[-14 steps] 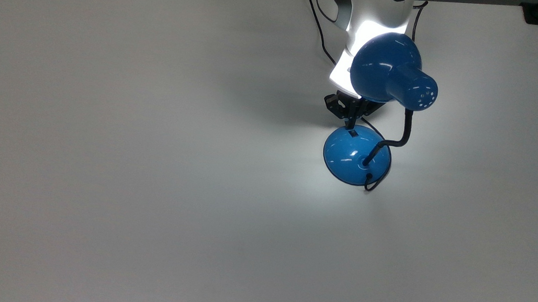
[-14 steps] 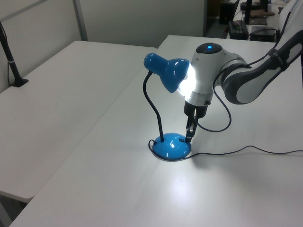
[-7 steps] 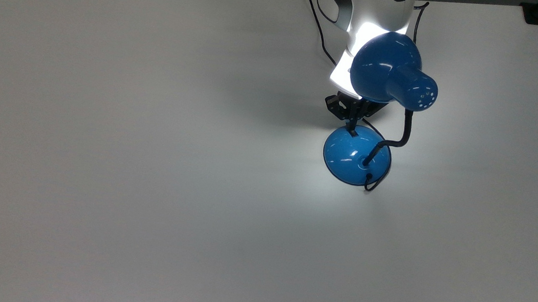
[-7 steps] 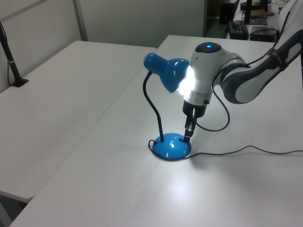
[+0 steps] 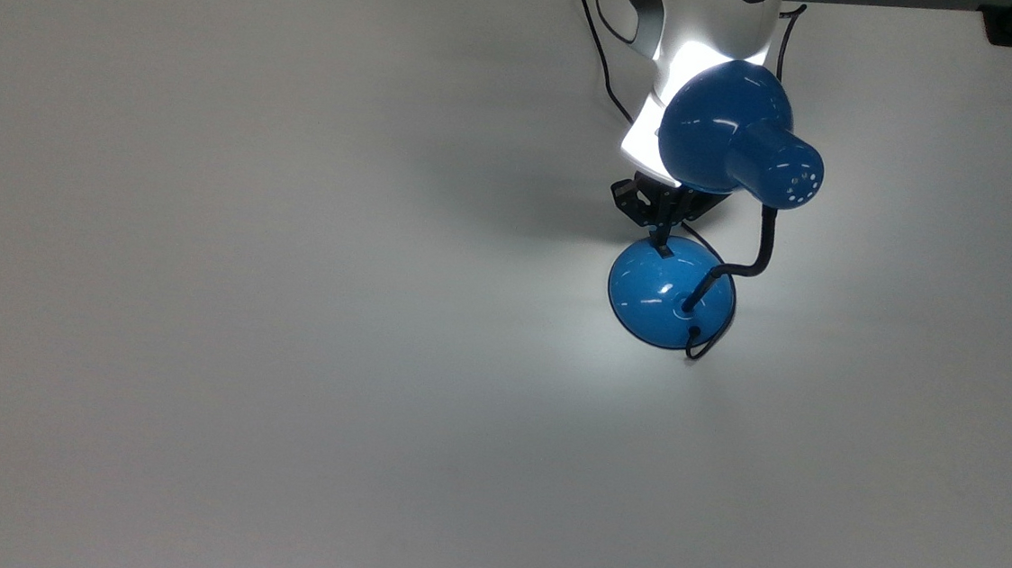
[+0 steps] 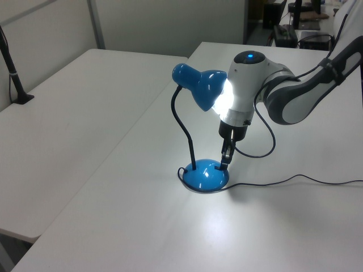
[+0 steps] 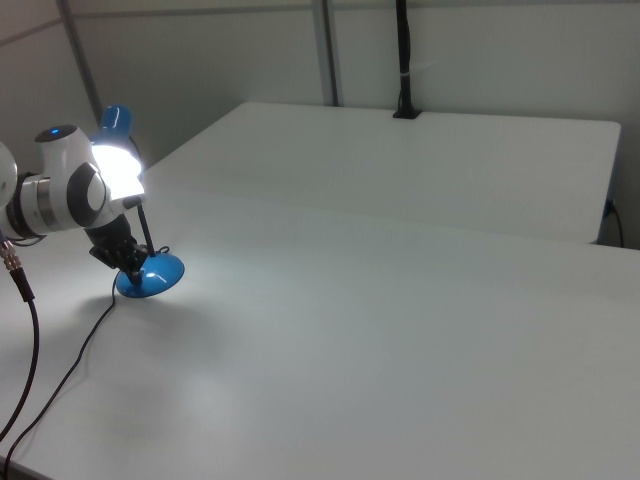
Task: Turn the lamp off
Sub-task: 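Press down on the switch on the lamp base with the gripper fingertips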
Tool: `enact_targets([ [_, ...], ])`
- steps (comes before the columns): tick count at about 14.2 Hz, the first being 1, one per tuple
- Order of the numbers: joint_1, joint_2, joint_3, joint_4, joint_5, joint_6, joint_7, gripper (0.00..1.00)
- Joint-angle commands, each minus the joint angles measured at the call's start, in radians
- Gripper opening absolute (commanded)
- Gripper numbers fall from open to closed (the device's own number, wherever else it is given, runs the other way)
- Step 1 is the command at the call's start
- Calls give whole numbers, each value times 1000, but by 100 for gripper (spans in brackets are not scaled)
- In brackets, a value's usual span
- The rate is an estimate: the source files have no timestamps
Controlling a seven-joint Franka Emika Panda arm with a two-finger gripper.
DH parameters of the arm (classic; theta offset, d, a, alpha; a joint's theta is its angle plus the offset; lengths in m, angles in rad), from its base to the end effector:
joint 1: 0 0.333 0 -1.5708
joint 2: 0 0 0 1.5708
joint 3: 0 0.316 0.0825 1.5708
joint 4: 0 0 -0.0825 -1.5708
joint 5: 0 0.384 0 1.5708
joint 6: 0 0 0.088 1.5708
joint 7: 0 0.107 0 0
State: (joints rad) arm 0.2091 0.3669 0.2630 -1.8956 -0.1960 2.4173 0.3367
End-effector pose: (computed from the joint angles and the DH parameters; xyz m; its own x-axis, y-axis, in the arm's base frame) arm 0.5772 0.2816 0.3322 0.9543 0.2403 0.1776 0.2441 -0.9698 0.0006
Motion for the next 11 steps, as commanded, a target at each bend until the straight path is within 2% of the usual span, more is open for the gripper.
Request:
enact_targets([
  [1,9,29,-5,13,-40,25,33,0],
  [6,10,49,-5,16,-94,25,82,0],
  [11,4,32,-4,17,-94,23,85,0],
])
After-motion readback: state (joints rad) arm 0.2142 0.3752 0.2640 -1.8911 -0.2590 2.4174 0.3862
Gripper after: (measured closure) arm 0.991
